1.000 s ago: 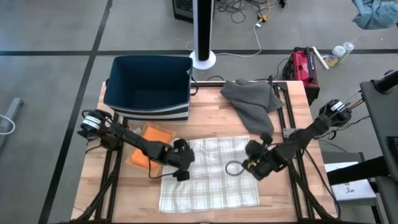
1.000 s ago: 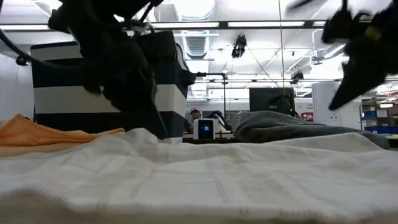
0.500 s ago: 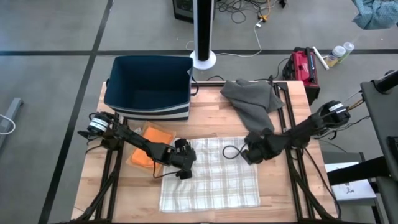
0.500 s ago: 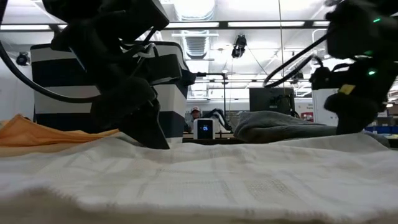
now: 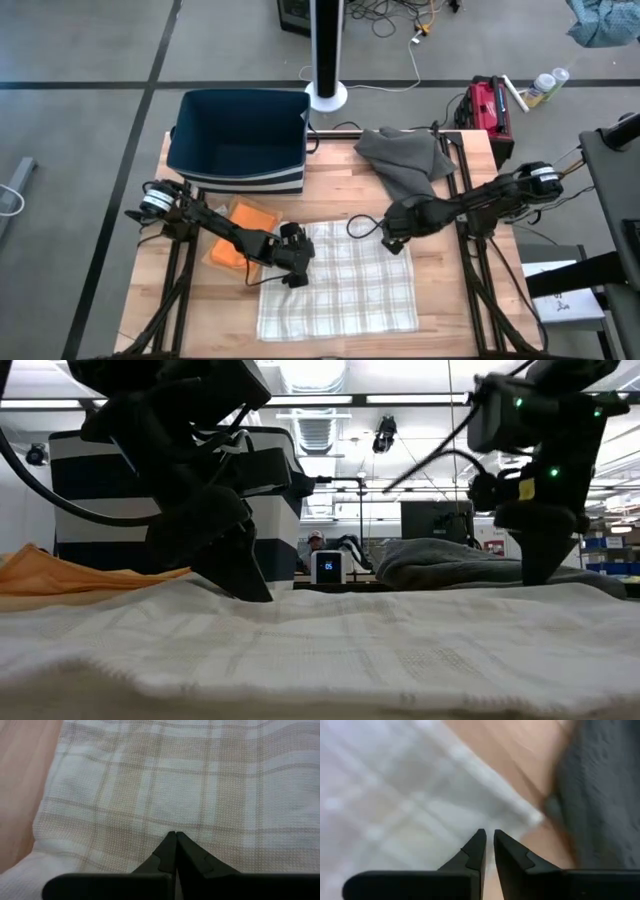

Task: Fold towel
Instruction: Fold the white patterned kitchen towel

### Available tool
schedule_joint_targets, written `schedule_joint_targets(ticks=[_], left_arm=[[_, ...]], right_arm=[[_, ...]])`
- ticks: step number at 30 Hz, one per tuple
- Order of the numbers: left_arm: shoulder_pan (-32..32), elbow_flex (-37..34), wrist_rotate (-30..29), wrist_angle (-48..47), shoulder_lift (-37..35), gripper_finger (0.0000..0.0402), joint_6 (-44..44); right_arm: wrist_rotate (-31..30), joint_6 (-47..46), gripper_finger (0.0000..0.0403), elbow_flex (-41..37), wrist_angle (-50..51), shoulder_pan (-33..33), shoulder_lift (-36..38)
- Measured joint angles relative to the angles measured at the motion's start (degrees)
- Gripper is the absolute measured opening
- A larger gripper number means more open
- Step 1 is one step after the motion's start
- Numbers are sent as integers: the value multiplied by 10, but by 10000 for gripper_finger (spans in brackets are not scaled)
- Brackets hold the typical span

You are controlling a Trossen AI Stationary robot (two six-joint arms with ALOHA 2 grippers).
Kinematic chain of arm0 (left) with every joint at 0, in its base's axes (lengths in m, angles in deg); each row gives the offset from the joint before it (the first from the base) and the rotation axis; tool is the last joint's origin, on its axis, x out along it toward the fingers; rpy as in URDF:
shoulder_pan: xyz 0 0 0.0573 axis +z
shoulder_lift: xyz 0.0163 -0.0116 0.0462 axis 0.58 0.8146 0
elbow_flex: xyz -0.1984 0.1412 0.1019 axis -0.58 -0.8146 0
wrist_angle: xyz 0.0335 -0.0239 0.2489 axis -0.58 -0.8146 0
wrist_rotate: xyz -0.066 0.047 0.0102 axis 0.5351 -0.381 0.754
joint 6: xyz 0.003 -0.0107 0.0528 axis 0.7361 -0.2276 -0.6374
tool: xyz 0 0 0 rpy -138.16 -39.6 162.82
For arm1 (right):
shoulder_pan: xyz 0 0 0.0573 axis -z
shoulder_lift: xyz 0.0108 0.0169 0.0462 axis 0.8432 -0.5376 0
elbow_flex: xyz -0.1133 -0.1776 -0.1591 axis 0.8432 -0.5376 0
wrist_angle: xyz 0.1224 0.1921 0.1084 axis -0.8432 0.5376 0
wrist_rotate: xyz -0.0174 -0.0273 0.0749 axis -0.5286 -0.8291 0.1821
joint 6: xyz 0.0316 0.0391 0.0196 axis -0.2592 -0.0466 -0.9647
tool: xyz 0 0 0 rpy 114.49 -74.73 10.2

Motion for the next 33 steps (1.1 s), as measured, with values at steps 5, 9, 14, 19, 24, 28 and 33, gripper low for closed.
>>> schedule_joint_targets(ticks=[5, 9, 14, 19, 24, 28, 33], left_arm=[[0, 0, 0, 0, 0, 0, 0], [0, 0, 0, -1, 0, 0, -4], [0, -2, -5, -4, -6, 0, -4], [1, -3, -10, -13, -20, 7, -15], [2, 0, -11, -17, -27, 9, -26], [1, 14, -18, -6, -35, 5, -35], [-10, 26, -19, 19, -49, 9, -31]], right_arm=[[-12, -5, 32, 6, -5, -28, 0], [-44, -5, 32, 5, 9, -25, -1], [12, -9, 32, -5, 3, 24, -3], [-41, 19, 32, -17, 30, 78, -3], [-80, 49, 32, 7, 47, 92, 7], [-65, 40, 32, 36, 48, 51, 17], [-44, -42, 28, 29, 23, -32, 6]])
